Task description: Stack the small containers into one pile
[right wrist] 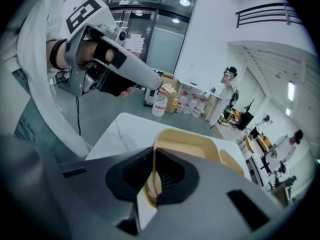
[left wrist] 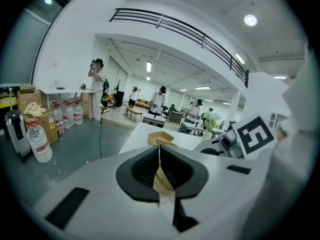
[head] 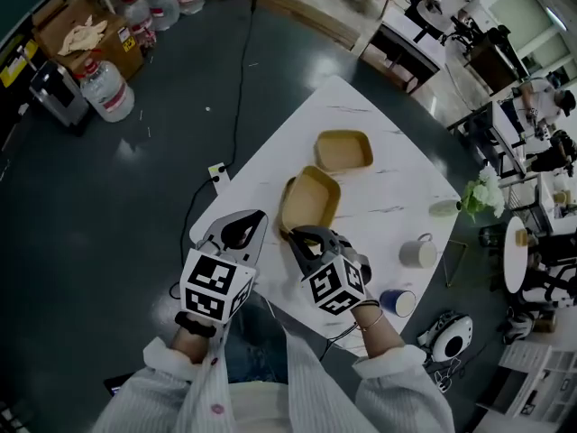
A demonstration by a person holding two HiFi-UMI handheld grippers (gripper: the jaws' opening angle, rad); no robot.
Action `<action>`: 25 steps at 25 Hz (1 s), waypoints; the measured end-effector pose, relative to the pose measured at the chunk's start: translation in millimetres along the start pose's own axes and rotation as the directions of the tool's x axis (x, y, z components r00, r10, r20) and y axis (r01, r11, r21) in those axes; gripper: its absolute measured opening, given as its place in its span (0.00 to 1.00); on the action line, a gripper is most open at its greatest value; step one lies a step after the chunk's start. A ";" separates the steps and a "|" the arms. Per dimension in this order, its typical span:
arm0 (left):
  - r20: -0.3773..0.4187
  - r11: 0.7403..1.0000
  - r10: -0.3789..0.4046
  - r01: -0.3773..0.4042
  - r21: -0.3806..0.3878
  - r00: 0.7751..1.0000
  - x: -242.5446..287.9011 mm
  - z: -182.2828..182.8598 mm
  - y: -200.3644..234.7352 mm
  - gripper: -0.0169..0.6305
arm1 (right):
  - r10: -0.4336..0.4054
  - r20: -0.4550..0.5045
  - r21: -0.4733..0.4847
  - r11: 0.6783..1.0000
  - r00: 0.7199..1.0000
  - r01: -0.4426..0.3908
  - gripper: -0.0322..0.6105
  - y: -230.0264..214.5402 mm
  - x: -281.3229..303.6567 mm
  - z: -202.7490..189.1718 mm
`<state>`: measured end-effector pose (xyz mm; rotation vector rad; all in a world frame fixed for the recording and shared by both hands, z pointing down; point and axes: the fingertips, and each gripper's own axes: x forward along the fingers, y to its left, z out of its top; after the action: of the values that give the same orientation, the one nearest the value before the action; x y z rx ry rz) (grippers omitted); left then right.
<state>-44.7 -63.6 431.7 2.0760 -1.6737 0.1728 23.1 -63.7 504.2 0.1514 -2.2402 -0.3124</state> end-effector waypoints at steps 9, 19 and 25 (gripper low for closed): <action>-0.003 0.999 0.045 -0.045 -0.022 0.999 -13.8 -10.6 6.1 0.06 | 0.112 0.028 -0.122 0.987 0.993 -0.108 0.09 16.0 6.0 -17.9; -0.021 0.999 0.033 -0.033 -0.014 0.999 -6.9 -13.5 4.6 0.06 | 0.197 0.010 -0.257 0.948 0.980 -0.188 0.09 18.3 10.2 -39.3; -0.026 0.999 0.032 -0.032 -0.012 0.999 -3.2 -12.0 8.6 0.06 | 0.227 -0.028 -0.284 0.932 0.973 -0.226 0.09 22.7 16.0 -46.9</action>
<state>-51.4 -56.9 443.4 2.0301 -1.6888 0.1980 49.2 -53.3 551.0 -0.2615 -2.1636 -0.5056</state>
